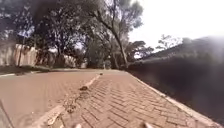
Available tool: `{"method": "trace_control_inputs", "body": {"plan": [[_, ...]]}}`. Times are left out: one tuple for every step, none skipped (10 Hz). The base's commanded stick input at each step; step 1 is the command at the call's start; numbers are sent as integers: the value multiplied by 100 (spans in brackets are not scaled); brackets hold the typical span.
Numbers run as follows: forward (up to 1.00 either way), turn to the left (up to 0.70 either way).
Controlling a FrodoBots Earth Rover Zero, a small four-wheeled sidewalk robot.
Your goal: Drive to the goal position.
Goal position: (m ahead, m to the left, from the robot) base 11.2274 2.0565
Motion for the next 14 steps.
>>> {"method": "trace_control_inputs", "body": {"plan": [[70, 0], [70, 0], [70, 0], [70, 0], [70, 0], [70, 0], [70, 0], [70, 0], [70, 0], [70, 0], [70, 0], [70, 0], [70, 0], [70, 0]]}}
